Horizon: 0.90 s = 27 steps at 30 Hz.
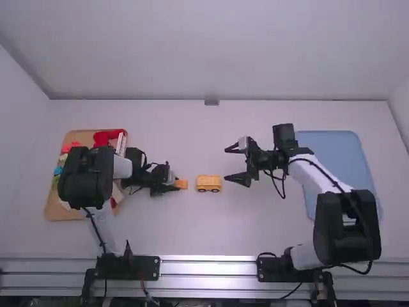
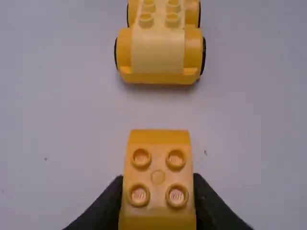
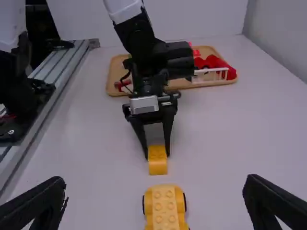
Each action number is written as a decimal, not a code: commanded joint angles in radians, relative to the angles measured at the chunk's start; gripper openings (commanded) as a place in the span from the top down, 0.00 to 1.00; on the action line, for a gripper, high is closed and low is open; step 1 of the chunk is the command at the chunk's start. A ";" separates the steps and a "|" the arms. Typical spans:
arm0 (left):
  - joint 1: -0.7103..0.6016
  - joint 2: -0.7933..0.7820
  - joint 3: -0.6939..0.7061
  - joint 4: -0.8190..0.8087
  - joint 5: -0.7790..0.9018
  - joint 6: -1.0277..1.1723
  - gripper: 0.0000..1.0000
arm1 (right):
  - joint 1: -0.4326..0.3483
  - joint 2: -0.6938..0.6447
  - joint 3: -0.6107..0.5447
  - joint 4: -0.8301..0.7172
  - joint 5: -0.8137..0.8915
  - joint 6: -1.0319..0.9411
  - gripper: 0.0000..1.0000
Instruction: Assemble lego blocks to make yellow taxi
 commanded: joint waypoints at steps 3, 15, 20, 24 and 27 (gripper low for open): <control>0.000 0.026 -0.042 0.014 -0.027 0.011 0.80 | 0.023 -0.022 -0.009 -0.012 0.105 0.006 0.01; -0.030 -0.144 0.048 -0.231 0.030 -0.034 0.88 | -0.003 0.054 -0.354 0.582 0.159 0.227 0.01; -0.090 -0.234 0.081 -0.294 0.029 -0.035 0.90 | 0.054 0.229 -0.459 1.015 0.155 0.350 0.01; -0.140 -0.262 0.080 -0.243 0.028 -0.119 0.87 | 0.104 0.353 -0.471 1.216 0.190 0.362 0.01; -0.188 -0.262 0.078 -0.187 0.014 -0.225 0.87 | 0.109 0.451 -0.389 1.226 0.189 0.418 0.01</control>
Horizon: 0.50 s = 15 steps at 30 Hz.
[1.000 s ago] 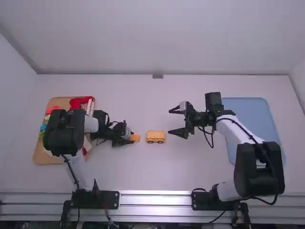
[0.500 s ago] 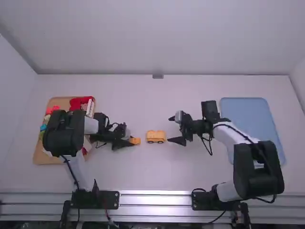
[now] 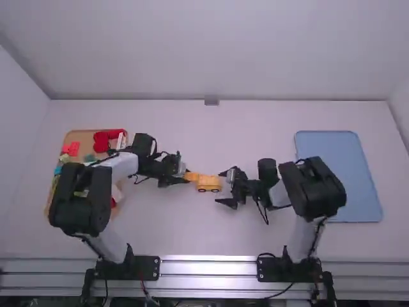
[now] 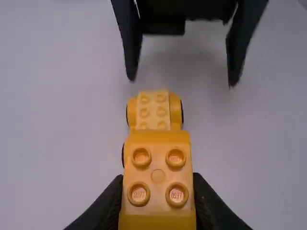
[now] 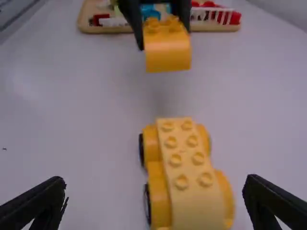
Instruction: Assemble lego blocks to make yellow taxi
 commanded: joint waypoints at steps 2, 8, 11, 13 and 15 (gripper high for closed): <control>-0.059 -0.008 -0.003 0.023 -0.011 -0.112 0.88 | -0.015 0.104 0.116 0.001 -0.036 0.056 0.01; -0.131 -0.008 -0.004 0.072 -0.079 -0.208 0.89 | -0.024 0.182 0.241 -0.191 -0.152 -0.082 0.01; -0.150 -0.008 -0.004 0.093 -0.095 -0.232 0.88 | 0.010 0.182 0.255 -0.275 -0.089 -0.106 0.01; -0.153 -0.008 -0.004 0.101 -0.093 -0.232 0.88 | 0.032 0.182 0.252 -0.284 -0.060 -0.109 0.01; -0.152 -0.008 -0.003 0.106 -0.090 -0.232 0.87 | 0.063 0.180 0.227 -0.216 -0.016 -0.097 0.01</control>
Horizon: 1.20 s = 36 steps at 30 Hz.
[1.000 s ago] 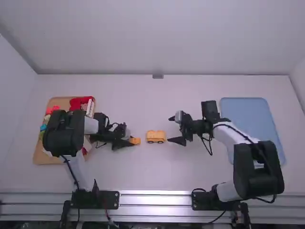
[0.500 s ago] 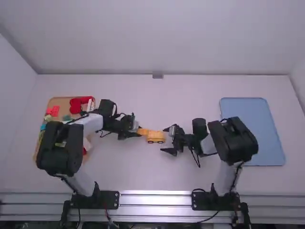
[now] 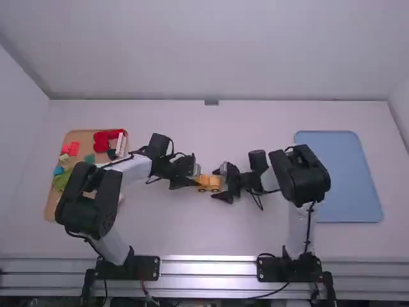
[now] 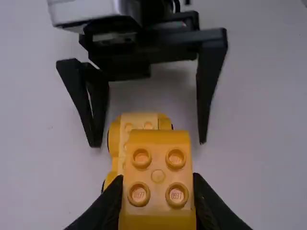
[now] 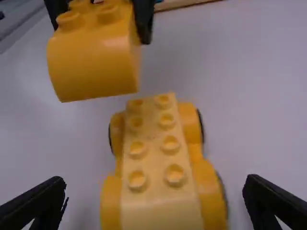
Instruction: Assemble lego blocks to make yellow taxi
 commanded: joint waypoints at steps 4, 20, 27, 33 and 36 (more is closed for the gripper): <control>0.001 -0.004 -0.003 -0.006 0.020 -0.026 0.88 | 0.053 0.015 -0.061 0.204 0.132 0.120 0.01; -0.017 0.097 -0.003 0.119 0.083 -0.115 0.94 | 0.063 0.086 -0.022 0.264 0.117 0.112 0.32; -0.024 0.172 -0.003 0.267 0.121 -0.240 0.97 | 0.065 0.090 -0.023 0.268 0.109 0.112 0.62; -0.047 0.204 -0.003 0.285 0.110 -0.236 0.98 | 0.063 0.090 -0.022 0.268 0.109 0.112 0.64; -0.050 0.214 -0.005 0.281 0.064 -0.253 0.98 | 0.062 0.090 -0.021 0.268 0.109 0.113 0.64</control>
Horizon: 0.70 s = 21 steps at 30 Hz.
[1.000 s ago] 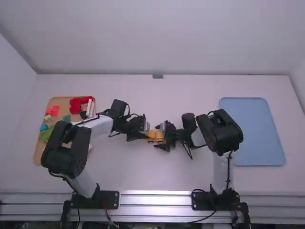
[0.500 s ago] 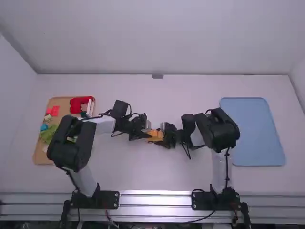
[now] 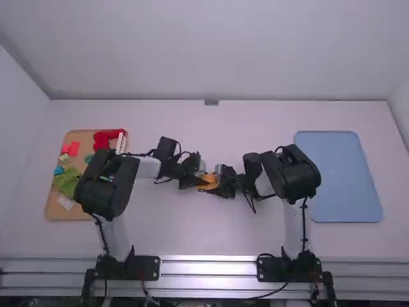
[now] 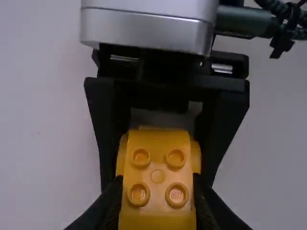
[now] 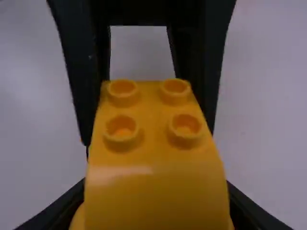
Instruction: Assemble lego blocks to make yellow taxi
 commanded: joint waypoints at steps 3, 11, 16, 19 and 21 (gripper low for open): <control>-0.021 0.029 -0.026 -0.008 -0.053 -0.023 0.98 | 0.005 0.023 0.010 0.002 -0.002 -0.001 0.64; -0.035 0.029 -0.086 -0.010 -0.112 0.037 0.98 | -0.027 0.023 0.010 0.001 -0.006 0.007 0.64; -0.090 0.029 -0.113 0.013 -0.179 0.022 0.98 | -0.040 0.023 0.011 0.001 -0.035 0.009 0.65; -0.117 0.029 -0.120 0.030 -0.261 -0.031 0.98 | -0.039 0.023 0.010 0.001 -0.034 0.010 0.65; -0.137 0.029 -0.121 0.025 -0.342 -0.084 0.98 | -0.040 0.023 0.010 0.001 -0.036 0.009 0.65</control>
